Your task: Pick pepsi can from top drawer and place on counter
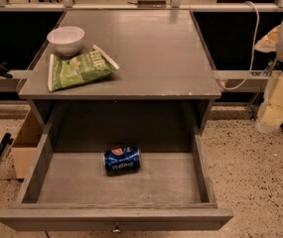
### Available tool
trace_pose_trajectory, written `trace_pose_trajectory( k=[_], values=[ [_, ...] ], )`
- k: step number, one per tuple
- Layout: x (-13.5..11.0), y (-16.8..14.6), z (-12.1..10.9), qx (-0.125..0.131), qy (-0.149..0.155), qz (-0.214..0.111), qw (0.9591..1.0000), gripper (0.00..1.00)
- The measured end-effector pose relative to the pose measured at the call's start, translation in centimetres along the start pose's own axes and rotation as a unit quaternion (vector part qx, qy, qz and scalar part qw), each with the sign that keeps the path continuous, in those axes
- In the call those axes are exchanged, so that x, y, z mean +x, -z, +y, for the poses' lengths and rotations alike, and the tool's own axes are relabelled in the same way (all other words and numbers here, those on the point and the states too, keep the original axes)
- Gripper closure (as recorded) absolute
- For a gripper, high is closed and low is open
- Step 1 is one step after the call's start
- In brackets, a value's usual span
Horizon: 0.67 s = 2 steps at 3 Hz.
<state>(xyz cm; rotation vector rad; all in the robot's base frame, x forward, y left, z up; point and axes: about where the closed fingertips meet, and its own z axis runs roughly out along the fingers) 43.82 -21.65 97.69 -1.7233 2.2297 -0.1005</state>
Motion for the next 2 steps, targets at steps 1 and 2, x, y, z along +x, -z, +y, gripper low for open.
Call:
trace_pose_trajectory(
  k=[1,2],
  values=[
    [0.0,0.1,0.0,0.001,0.0,-0.001,1.0,0.0],
    [0.0,-1.1,0.1,-0.014,-0.001,-0.016,0.9998,0.0]
  ],
)
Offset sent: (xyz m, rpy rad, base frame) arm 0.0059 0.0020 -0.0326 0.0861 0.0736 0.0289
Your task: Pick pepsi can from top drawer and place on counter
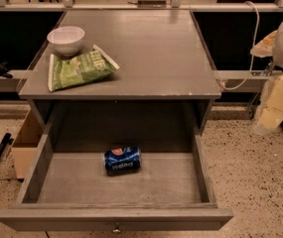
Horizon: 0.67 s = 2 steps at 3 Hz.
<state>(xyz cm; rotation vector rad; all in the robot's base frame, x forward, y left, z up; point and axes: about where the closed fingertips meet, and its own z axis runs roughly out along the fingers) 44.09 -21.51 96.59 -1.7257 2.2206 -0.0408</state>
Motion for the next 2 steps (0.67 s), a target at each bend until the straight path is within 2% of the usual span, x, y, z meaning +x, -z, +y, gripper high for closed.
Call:
trace_pose_trajectory(
  k=[1,2],
  values=[
    [-0.5,-2.7,0.7,-0.036,0.001,-0.033,0.9988,0.0],
    [-1.6,-5.9,2.1,-0.076,0.002,-0.07,0.9946,0.0]
  ],
)
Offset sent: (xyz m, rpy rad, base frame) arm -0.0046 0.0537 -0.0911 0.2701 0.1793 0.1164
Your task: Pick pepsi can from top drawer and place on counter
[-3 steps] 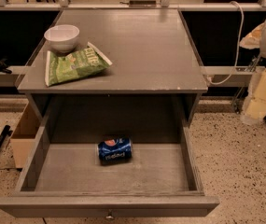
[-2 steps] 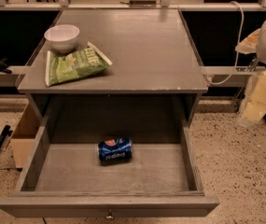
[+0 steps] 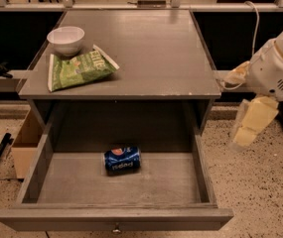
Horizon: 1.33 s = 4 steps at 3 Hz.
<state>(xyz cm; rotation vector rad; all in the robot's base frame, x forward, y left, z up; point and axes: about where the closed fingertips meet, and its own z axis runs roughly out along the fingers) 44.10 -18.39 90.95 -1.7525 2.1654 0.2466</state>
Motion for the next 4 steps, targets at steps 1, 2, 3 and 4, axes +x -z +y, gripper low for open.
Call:
trace_pose_trajectory(
  k=[1,2,3,4],
  values=[
    [-2.6,-4.7,2.3,-0.06,0.02,-0.043,0.9971,0.0],
    [-4.4,-6.8,3.9,-0.086,0.043,-0.06,0.9935,0.0],
    [-4.9,-9.7,3.7,-0.098,0.041,-0.032,0.9939,0.0],
    [-4.9,-10.0,3.5,-0.096,0.04,-0.023,0.9943,0.0]
  ],
)
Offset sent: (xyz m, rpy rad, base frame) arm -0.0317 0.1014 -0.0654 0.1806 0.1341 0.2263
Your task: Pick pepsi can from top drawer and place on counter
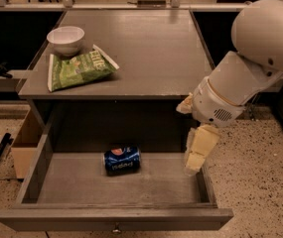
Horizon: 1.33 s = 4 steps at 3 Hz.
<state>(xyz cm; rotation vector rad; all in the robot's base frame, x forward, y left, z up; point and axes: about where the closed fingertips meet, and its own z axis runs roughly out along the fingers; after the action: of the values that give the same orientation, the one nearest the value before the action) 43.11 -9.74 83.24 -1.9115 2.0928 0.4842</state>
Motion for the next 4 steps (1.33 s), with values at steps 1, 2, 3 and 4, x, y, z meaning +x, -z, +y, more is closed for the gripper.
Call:
trace_pose_trajectory(
  k=[1,2,3,4],
  values=[
    [1.0,1.3,0.5,0.022,-0.011,-0.005,0.9997,0.0],
    [2.6,-1.2,0.0,0.013,-0.044,-0.022,0.9987,0.0],
    [2.5,-4.3,-0.9,0.0,-0.052,-0.034,0.9981,0.0],
    [2.5,-6.1,-1.6,-0.003,-0.056,-0.052,0.9971,0.0]
  ],
)
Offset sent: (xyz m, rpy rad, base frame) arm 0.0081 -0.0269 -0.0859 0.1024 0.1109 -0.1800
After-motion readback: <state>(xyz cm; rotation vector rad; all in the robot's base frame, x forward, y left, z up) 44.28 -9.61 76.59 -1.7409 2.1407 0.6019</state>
